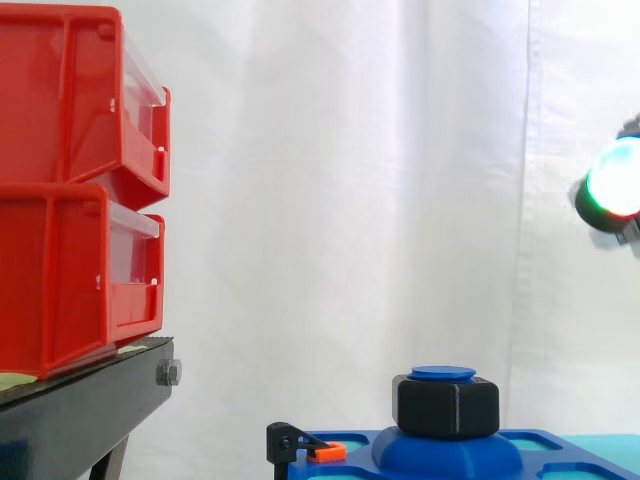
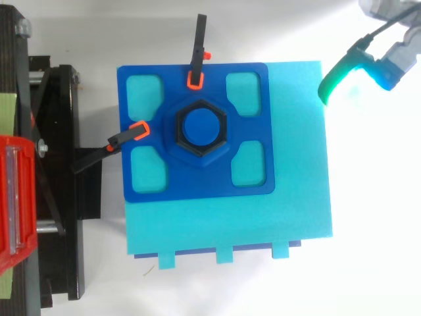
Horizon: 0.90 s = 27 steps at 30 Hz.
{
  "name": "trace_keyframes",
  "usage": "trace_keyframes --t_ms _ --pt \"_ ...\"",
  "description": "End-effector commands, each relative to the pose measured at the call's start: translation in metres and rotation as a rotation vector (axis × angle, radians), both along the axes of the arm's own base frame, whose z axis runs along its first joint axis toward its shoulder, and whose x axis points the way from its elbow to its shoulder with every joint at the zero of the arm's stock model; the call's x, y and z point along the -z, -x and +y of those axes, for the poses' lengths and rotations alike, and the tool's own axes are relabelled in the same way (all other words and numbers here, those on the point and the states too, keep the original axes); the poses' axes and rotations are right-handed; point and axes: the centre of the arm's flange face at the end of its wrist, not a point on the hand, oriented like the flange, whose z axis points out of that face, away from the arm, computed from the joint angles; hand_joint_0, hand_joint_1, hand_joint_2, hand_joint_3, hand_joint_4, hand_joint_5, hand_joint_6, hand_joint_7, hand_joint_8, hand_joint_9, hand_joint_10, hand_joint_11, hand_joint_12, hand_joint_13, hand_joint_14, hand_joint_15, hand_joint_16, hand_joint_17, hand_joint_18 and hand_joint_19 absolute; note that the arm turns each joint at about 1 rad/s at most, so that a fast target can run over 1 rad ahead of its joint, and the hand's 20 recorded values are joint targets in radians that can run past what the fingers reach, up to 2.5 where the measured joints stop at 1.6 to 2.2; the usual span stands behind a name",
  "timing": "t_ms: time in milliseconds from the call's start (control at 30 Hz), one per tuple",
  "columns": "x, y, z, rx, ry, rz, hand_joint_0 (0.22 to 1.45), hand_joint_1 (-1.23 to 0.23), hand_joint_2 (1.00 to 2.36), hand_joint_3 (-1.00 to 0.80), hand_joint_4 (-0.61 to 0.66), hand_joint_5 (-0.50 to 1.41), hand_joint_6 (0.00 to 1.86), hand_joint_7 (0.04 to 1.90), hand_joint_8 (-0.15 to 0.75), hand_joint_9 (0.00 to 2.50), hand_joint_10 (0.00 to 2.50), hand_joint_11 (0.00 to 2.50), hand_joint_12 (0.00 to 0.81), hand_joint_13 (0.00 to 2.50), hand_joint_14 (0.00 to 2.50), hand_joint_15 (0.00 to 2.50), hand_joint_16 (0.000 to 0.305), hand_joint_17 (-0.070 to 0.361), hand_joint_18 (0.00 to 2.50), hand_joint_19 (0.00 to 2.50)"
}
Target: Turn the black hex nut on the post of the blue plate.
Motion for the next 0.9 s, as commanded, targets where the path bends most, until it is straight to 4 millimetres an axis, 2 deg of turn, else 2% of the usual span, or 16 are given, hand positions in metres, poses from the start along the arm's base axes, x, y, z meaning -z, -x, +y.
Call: trace_keyframes --t_ms 0,100,300,867 --pt "0.0134 0.0007 0.0005 0.022 -0.197 -0.099 0.42 -0.57 1.00 -0.50 0.12 -0.29 0.50 0.74 0.161 0.00 0.00 0.00 0.317 0.00 0.00 0.00 0.046 0.105 0.00 0.00" --pt "0.0190 0.0006 0.0019 0.028 -0.279 -0.138 0.43 -0.57 1.00 -0.50 0.12 -0.29 0.50 0.74 0.160 0.00 0.00 0.00 0.315 0.00 0.00 0.00 0.046 0.104 0.00 0.00" --pt "0.0178 0.0008 0.0026 0.039 -0.409 -0.176 0.43 -0.56 1.00 -0.50 0.12 -0.29 0.50 0.74 0.158 0.00 0.00 0.00 0.313 0.00 0.00 0.00 0.046 0.103 0.00 0.00" --pt "0.0186 0.0018 0.0018 0.037 -0.366 -0.155 0.44 -0.56 1.00 -0.50 0.14 -0.27 0.50 0.74 0.147 0.00 0.00 0.00 0.301 0.00 0.00 0.00 0.045 0.102 0.00 0.00"
